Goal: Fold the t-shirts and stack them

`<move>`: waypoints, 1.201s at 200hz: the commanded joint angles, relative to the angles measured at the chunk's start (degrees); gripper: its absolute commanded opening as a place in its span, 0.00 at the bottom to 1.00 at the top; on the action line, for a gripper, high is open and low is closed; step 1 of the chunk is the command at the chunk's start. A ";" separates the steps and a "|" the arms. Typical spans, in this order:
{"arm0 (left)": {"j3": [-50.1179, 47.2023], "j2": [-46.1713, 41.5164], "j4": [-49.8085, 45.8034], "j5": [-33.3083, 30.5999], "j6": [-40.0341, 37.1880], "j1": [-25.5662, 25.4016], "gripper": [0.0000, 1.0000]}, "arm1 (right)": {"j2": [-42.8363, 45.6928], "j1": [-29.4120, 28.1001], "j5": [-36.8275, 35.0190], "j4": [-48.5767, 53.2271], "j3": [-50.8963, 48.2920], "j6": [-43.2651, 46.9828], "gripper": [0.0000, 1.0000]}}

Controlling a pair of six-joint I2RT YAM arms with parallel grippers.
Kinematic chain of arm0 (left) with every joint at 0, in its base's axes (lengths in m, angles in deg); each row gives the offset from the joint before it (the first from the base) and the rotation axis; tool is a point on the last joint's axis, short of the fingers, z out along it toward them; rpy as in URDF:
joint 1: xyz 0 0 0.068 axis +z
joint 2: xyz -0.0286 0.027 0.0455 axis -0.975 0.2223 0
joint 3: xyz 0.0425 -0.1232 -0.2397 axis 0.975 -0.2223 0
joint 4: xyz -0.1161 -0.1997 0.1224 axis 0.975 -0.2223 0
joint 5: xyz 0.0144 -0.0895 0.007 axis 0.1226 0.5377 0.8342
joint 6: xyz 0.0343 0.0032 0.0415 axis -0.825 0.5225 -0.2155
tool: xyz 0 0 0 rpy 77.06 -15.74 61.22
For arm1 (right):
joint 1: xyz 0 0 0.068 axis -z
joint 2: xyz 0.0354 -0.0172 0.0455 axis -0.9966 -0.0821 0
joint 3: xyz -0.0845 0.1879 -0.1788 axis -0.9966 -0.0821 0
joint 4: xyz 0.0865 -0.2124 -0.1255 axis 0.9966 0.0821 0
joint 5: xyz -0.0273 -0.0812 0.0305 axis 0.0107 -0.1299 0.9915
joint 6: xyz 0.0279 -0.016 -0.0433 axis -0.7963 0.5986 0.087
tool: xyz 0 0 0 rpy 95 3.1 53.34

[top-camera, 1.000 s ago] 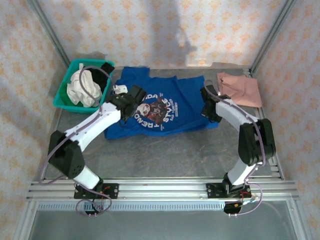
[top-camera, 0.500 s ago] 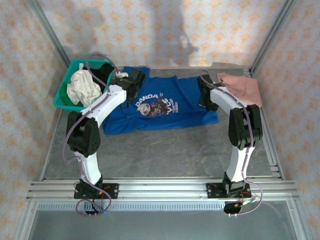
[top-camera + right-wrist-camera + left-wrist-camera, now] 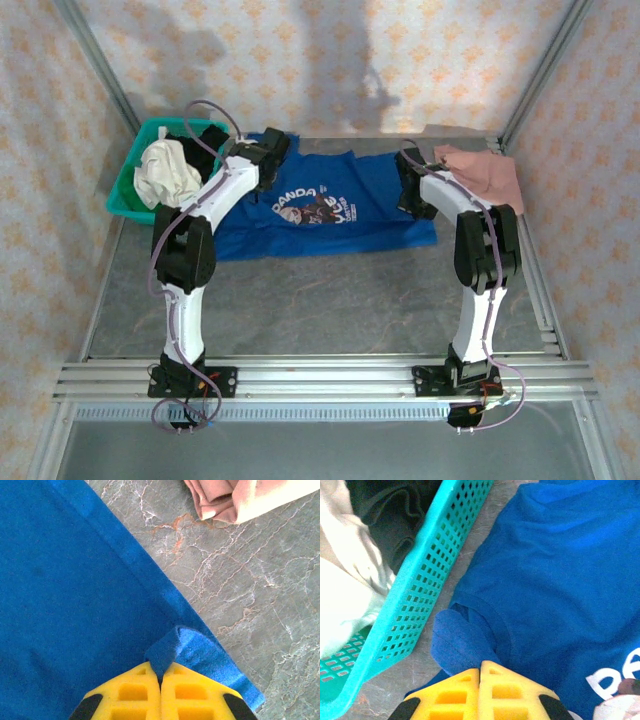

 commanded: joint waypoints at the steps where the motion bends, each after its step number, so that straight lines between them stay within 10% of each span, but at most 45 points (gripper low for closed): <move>1: 0.22 -2.76 -2.80 -2.02 -0.27 0.92 0.00 | 4.17 0.31 -0.78 -1.78 -1.50 -0.76 0.00; 137: 7.08 5.47 -7.24 0.75 -0.63 4.47 0.05 | -5.95 1.39 -3.47 0.78 7.46 0.66 0.00; 151: 9.33 6.57 -8.32 1.20 -0.88 4.70 0.30 | -5.55 1.47 -4.35 1.14 8.21 1.07 0.11; 175: 12.57 6.84 -10.44 1.87 -1.95 4.76 0.39 | -3.85 1.47 -5.61 3.69 9.91 1.64 0.44; 240: -2.49 -7.28 -5.39 4.13 -2.29 0.77 0.57 | 10.63 -2.79 6.75 -12.52 -13.62 2.15 0.60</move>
